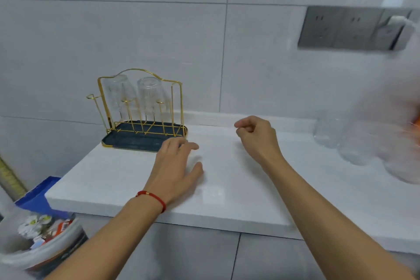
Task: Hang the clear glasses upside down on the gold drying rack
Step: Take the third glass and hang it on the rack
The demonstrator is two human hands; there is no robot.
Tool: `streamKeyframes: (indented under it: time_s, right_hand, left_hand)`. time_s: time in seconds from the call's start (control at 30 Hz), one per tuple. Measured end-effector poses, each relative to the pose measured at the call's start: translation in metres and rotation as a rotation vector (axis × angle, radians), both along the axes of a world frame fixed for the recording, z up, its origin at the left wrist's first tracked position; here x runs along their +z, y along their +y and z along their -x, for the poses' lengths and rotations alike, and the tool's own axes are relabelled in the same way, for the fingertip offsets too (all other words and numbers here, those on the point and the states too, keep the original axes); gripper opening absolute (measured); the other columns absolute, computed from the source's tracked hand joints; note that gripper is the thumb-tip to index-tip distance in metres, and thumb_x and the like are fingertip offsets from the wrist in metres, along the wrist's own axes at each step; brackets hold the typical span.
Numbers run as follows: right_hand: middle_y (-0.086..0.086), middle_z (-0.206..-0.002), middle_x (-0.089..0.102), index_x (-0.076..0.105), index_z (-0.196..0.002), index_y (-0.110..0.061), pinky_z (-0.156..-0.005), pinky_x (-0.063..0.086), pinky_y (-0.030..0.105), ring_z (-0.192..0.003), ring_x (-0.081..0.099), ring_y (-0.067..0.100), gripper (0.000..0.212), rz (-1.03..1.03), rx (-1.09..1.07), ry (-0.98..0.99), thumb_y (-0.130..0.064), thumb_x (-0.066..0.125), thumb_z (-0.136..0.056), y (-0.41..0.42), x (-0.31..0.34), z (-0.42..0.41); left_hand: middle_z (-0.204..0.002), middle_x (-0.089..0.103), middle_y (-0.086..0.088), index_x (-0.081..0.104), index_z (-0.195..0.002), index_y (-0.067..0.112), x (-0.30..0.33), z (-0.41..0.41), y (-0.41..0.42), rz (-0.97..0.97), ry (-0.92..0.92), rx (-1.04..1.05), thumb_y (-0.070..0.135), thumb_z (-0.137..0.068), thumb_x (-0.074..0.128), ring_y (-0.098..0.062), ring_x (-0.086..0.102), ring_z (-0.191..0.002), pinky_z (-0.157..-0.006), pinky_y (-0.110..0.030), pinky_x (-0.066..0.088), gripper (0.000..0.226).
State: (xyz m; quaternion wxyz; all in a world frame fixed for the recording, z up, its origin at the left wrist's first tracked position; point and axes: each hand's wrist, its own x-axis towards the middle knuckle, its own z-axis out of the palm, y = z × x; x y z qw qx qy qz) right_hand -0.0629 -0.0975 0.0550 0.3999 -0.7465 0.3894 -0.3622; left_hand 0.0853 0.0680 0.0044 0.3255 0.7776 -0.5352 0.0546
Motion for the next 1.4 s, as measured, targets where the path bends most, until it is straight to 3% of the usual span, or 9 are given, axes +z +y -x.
streamKeyframes:
  time_s: [0.27,0.4,0.6,0.73,0.93,1.07,1.2,1.33,1.4]
  right_hand:
    - [0.0,-0.106,0.072,0.071,-0.107,-0.017,-0.088,0.051,0.032,-0.1,0.067,0.018,0.027,0.062,-0.398,0.094,-0.007,0.054,-0.089,-0.027,-0.043,0.159]
    - [0.007,-0.124,0.064,0.065,-0.12,-0.013,-0.087,0.04,0.026,-0.109,0.06,0.02,0.031,0.136,-0.558,0.124,-0.008,0.061,-0.09,-0.046,-0.051,0.209]
    - [0.019,-0.151,0.035,0.033,-0.149,-0.006,-0.106,0.037,0.038,-0.135,0.036,0.036,0.075,0.069,-0.938,-0.04,-0.014,0.072,-0.085,-0.073,-0.053,0.228]
    - [0.024,-0.159,0.026,0.012,-0.159,-0.004,-0.118,0.027,0.046,-0.144,0.028,0.043,0.1,-0.047,-0.962,-0.106,-0.018,0.076,-0.084,-0.102,-0.054,0.23]
    - [0.027,-0.147,0.049,0.031,-0.151,0.0,-0.111,0.03,0.049,-0.134,0.04,0.048,0.085,-0.045,-1.128,0.051,-0.035,0.077,-0.088,-0.134,-0.055,0.239]
    - [0.029,-0.142,0.051,0.041,-0.141,0.005,-0.11,0.028,0.047,-0.132,0.042,0.047,0.081,0.004,-1.127,0.056,-0.039,0.08,-0.085,-0.13,-0.06,0.241]
    - [0.016,-0.145,0.051,0.043,-0.14,-0.004,-0.112,0.033,0.047,-0.135,0.039,0.036,0.087,0.143,-1.081,-0.145,-0.046,0.084,-0.076,-0.101,-0.059,0.249]
    - [-0.006,-0.125,0.055,0.05,-0.13,-0.026,-0.093,0.047,0.03,-0.115,0.051,0.016,0.074,0.356,-0.72,-0.271,-0.052,0.085,-0.071,-0.049,-0.044,0.242]
    - [-0.005,-0.124,0.055,0.051,-0.133,-0.027,-0.089,0.047,0.02,-0.108,0.053,0.008,0.077,0.382,-0.512,-0.199,-0.05,0.087,-0.069,-0.027,-0.036,0.229]
  left_hand:
    - [-0.142,0.049,-0.006,0.053,-0.136,0.02,0.003,0.155,-0.106,-0.092,0.008,-0.386,0.028,-0.093,0.056,-0.024,0.035,-0.137,-0.109,-0.04,0.035,0.044]
    - [-0.143,0.049,-0.005,0.051,-0.139,0.018,-0.003,0.187,-0.134,-0.149,0.016,-0.448,0.029,-0.096,0.054,-0.024,0.039,-0.134,-0.108,-0.036,0.036,0.045]
    - [-0.143,0.05,-0.002,0.046,-0.143,0.018,-0.014,0.195,-0.141,-0.171,0.028,-0.407,0.036,-0.099,0.048,-0.023,0.039,-0.132,-0.111,-0.034,0.03,0.047]
    - [-0.143,0.051,0.002,0.05,-0.139,0.02,-0.015,0.194,-0.141,-0.148,0.035,-0.407,0.036,-0.099,0.05,-0.019,0.038,-0.133,-0.111,-0.031,0.03,0.044]
    - [-0.137,0.055,0.005,0.057,-0.131,0.019,-0.018,0.192,-0.144,-0.121,0.039,-0.401,0.033,-0.097,0.053,-0.016,0.042,-0.129,-0.104,-0.026,0.031,0.037]
    - [-0.135,0.057,0.006,0.058,-0.129,0.02,-0.018,0.192,-0.143,-0.113,0.074,-0.391,0.033,-0.096,0.053,-0.015,0.044,-0.127,-0.103,-0.025,0.032,0.036]
    - [-0.134,0.058,0.006,0.056,-0.132,0.022,-0.015,0.192,-0.142,-0.104,0.152,-0.392,0.029,-0.094,0.057,-0.017,0.047,-0.127,-0.105,-0.029,0.036,0.039]
    - [-0.128,0.063,0.01,0.058,-0.128,0.027,-0.003,0.192,-0.132,0.087,0.449,-0.427,0.014,-0.09,0.065,-0.011,0.056,-0.122,-0.107,-0.032,0.044,0.04]
    - [-0.124,0.065,0.009,0.058,-0.126,0.033,0.01,0.193,-0.121,0.258,0.678,-0.439,0.032,-0.088,0.072,-0.01,0.064,-0.11,-0.095,-0.032,0.053,0.041]
